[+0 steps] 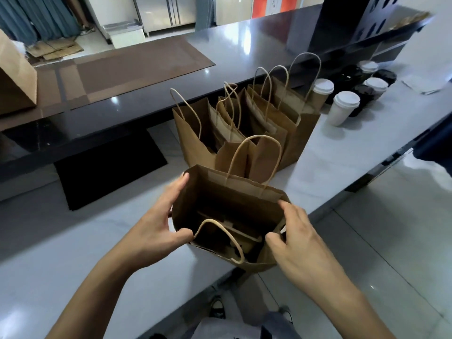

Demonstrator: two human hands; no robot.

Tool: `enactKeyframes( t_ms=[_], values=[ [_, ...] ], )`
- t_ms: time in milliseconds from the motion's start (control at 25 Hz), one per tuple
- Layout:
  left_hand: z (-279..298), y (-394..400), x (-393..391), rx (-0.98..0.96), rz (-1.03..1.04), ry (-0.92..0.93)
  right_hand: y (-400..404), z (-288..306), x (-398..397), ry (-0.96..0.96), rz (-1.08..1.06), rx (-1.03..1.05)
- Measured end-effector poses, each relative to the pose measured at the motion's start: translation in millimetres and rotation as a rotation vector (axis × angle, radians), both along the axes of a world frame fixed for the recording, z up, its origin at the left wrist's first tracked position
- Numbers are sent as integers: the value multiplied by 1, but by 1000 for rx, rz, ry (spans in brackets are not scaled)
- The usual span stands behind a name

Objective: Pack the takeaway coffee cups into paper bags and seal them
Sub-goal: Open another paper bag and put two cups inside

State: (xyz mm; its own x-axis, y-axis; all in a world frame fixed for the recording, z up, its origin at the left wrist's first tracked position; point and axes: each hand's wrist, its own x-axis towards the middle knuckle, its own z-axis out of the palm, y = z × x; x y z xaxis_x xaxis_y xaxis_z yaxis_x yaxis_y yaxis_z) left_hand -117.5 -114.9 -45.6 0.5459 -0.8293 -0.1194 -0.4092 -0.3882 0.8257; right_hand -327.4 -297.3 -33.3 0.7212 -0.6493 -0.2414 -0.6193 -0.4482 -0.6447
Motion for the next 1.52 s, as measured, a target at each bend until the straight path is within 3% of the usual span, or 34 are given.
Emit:
enactKeyframes(
  t_ms=[880, 1520],
  values=[
    [-13, -300, -236, -88, -355, 67, -236, -11, -273, 17, -303, -91],
    [-20, -489, -228, -119, -551, 10, -386, -2, -286, 41, -503, -84]
  ],
)
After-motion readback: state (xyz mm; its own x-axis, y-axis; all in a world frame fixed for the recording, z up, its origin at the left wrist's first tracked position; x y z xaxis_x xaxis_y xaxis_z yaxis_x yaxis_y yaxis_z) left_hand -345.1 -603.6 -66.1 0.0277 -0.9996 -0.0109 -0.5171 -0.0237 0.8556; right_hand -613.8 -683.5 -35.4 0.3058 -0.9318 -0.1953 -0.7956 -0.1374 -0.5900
